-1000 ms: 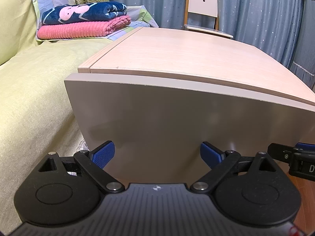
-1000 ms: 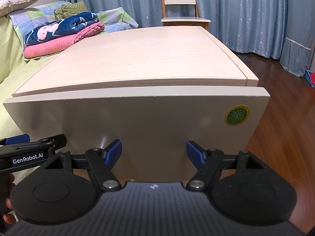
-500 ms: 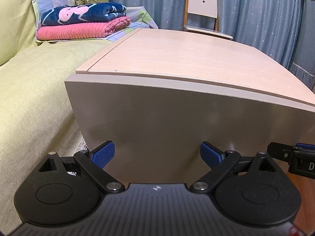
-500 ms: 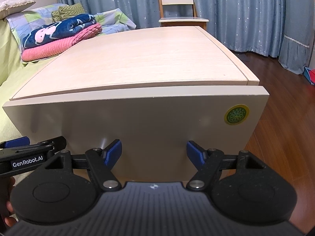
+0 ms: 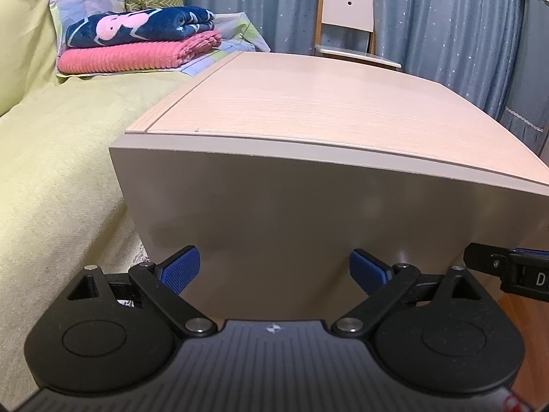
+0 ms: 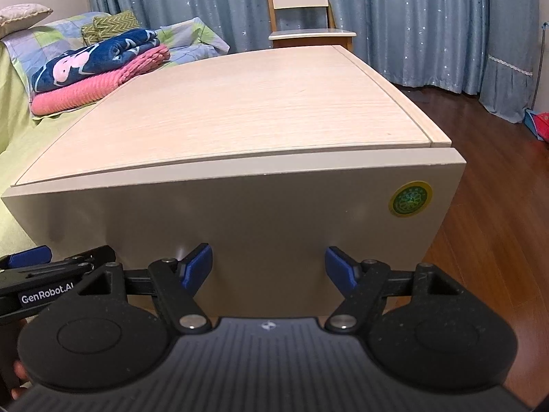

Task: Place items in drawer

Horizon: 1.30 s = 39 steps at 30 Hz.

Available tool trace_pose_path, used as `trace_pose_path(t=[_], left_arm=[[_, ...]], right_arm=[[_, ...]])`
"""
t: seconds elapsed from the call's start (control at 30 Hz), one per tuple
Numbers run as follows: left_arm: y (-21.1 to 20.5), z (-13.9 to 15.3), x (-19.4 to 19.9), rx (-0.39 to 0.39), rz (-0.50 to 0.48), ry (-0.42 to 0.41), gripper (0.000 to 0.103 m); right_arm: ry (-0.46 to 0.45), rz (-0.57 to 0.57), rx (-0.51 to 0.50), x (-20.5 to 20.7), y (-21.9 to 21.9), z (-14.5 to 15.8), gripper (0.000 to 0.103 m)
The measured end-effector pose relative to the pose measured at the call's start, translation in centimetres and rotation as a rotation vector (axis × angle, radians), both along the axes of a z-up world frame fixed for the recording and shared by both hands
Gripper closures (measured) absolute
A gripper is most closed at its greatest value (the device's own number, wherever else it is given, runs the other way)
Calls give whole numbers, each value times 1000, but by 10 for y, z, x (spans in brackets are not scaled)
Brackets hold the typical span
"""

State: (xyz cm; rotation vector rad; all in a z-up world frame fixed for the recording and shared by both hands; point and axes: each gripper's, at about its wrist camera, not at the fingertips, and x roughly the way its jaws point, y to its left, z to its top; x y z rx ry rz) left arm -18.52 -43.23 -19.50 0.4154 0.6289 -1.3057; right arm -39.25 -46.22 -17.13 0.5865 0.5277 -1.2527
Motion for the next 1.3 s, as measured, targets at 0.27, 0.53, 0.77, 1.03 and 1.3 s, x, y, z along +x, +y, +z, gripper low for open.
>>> trace_pose_path(t=[0.27, 0.53, 0.77, 1.03, 1.3], left_arm=[[0, 1, -7, 9, -23, -23, 9], [42, 39, -37, 85, -24, -62, 9], [79, 79, -78, 126, -28, -79, 8], [115, 105, -108, 144, -17, -84, 8], [139, 121, -123, 128, -10, -83, 8]], right_arm=[[2, -10, -12, -4, 3, 8, 32], [-29, 25, -67, -40, 35, 55, 30], [-53, 83, -87, -63, 65, 90, 23], [-72, 142, -94, -84, 96, 118, 20], [-81, 178, -98, -101, 124, 131, 17]])
